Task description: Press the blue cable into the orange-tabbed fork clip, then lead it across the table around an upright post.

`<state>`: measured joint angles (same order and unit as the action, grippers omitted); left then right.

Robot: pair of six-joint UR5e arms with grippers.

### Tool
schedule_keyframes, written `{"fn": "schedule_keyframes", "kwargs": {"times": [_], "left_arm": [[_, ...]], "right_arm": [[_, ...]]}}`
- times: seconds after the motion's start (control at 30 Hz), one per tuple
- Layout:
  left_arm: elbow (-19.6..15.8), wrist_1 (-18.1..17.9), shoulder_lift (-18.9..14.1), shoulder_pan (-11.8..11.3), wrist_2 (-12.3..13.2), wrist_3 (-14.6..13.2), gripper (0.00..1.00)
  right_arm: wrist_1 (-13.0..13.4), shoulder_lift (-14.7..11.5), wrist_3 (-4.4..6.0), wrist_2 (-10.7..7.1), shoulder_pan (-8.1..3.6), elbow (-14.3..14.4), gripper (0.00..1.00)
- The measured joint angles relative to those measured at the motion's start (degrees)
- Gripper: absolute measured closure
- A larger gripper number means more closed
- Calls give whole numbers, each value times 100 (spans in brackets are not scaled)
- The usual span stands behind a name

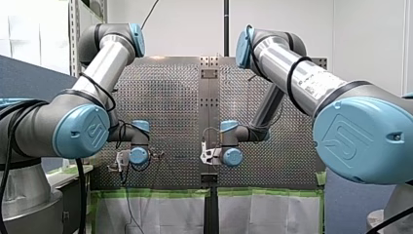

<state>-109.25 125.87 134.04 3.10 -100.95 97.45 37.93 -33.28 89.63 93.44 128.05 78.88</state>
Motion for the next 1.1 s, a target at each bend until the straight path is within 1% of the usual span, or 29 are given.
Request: {"fn": "schedule_keyframes", "kwargs": {"times": [0.03,0.07,0.1,0.13,0.17,0.23,0.27,0.3,0.43,0.6,0.7,0.9,1.0,1.1], "left_arm": [[0,22,1,-9,6,-38,80],[0,51,1,-20,14,-92,80],[1,70,0,-28,19,-130,68],[1,89,1,-34,24,-164,37],[2,111,0,-44,33,-206,37],[3,153,-1,-60,73,-277,4],[2,192,-1,-73,119,-324,4],[1,222,-2,-82,161,-351,0],[1,387,-4,-100,328,-394,0],[0,635,-5,-104,258,-435,0],[-8,786,-6,-102,309,-461,0],[-181,1113,-32,-104,598,-547,0],[-309,1284,-52,-84,773,-684,0],[-446,1347,-111,-99,959,-777,0]], "right_arm": [[-10,0,-7,0,-2,-1,100],[-22,0,-18,0,-6,-2,100],[-30,0,-24,0,-8,-2,100],[-35,0,-29,0,-11,-3,100],[-41,0,-34,0,-15,-4,100],[-45,0,-37,0,-21,-4,100],[-47,0,-38,0,-24,-5,100],[-50,0,-39,0,-26,-4,100],[-79,0,-44,0,-33,-2,100],[-105,0,-56,0,-46,-1,100],[-108,0,-57,0,-48,-1,100],[-138,0,-63,-2,-58,-2,100],[-149,0,-66,-5,-62,-2,100],[-152,0,-67,-5,-70,-2,100]]}}
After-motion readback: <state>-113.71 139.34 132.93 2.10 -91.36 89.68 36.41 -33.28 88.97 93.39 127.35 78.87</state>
